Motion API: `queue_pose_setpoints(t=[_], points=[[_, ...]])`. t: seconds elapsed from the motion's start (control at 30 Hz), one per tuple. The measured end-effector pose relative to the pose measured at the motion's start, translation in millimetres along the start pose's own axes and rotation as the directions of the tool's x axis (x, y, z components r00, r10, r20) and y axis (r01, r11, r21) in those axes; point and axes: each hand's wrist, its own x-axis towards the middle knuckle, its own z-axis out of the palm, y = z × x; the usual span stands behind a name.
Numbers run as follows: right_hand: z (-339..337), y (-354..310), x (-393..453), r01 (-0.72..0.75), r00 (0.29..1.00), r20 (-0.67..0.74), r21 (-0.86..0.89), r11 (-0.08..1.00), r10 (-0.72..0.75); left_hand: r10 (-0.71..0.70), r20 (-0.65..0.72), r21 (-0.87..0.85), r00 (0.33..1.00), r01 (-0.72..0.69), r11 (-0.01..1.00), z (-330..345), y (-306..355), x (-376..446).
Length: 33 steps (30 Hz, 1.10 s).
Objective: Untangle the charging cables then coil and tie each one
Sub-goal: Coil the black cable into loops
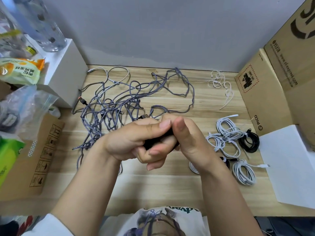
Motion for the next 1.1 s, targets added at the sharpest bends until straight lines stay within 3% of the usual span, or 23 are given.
queue_pose_setpoints(t=[0.1, 0.27, 0.33, 0.43, 0.57, 0.63, 0.7, 0.77, 0.83, 0.9, 0.93, 1.03, 1.1], points=[[4.1, -5.9, 2.5, -0.021, 0.998, -0.06, 0.146, 0.989, 0.03, 0.048, -0.048, 0.003, 0.998, -0.048, 0.999, -1.9, -0.1, 6.0], [-10.2, 11.8, 12.3, 0.047, 0.903, -0.425, -0.05, 0.998, -0.064, 0.045, -0.346, 0.121, 0.937, -0.003, 0.993, -1.1, -0.6, 24.8], [-20.2, 20.4, 16.1, 0.049, 0.855, -0.502, -0.169, 0.984, -0.129, 0.036, -0.52, 0.133, 0.854, 0.039, 0.99, 0.9, -1.3, 35.1], [-33.9, 27.6, 24.3, 0.053, 0.811, -0.548, -0.278, 0.959, -0.204, 0.137, -0.681, 0.24, 0.72, 0.043, 0.97, 2.8, -2.4, 52.5], [-45.8, 25.7, 36.2, 0.081, 0.763, -0.543, -0.46, 0.884, -0.352, 0.277, -0.789, 0.342, 0.549, 0.018, 0.939, -5.4, -8.2, 67.7], [-49.7, 27.5, 43.0, 0.099, 0.758, -0.54, -0.46, 0.883, -0.366, 0.362, -0.817, 0.411, 0.449, 0.013, 0.912, -15.6, -11.0, 71.6], [-55.2, 33.0, 48.5, 0.128, 0.775, -0.529, -0.407, 0.904, -0.347, 0.367, -0.837, 0.403, 0.407, 0.003, 0.915, -28.2, -11.9, 75.8], [-59.1, 38.2, 49.4, 0.123, 0.809, -0.511, -0.339, 0.933, -0.292, 0.252, -0.84, 0.294, 0.48, 0.013, 0.956, -35.6, -8.9, 75.6], [-73.6, 38.5, 52.6, 0.072, 0.855, -0.481, -0.257, 0.964, -0.192, 0.138, -0.758, 0.217, 0.638, 0.048, 0.975, -46.3, -9.3, 74.6], [-98.7, 36.2, 58.0, 0.012, 0.939, -0.325, -0.292, 0.956, -0.111, 0.071, -0.59, 0.166, 0.804, 0.035, 0.986, -59.3, -13.4, 73.0], [-112.6, 33.4, 61.2, -0.008, 0.979, -0.197, -0.325, 0.946, -0.059, 0.051, -0.515, 0.121, 0.856, 0.013, 0.993, -63.9, -15.9, 73.0], [-147.7, 23.6, 75.7, -0.089, 0.976, 0.149, -0.392, 0.916, 0.158, 0.0, -0.424, -0.089, 0.905, -0.042, 0.995, -70.7, -22.7, 79.7], [-162.8, 23.8, 87.8, -0.155, 0.932, 0.24, -0.415, 0.896, 0.273, -0.017, -0.474, -0.178, 0.88, -0.078, 0.981, -70.4, -26.4, 88.7]])
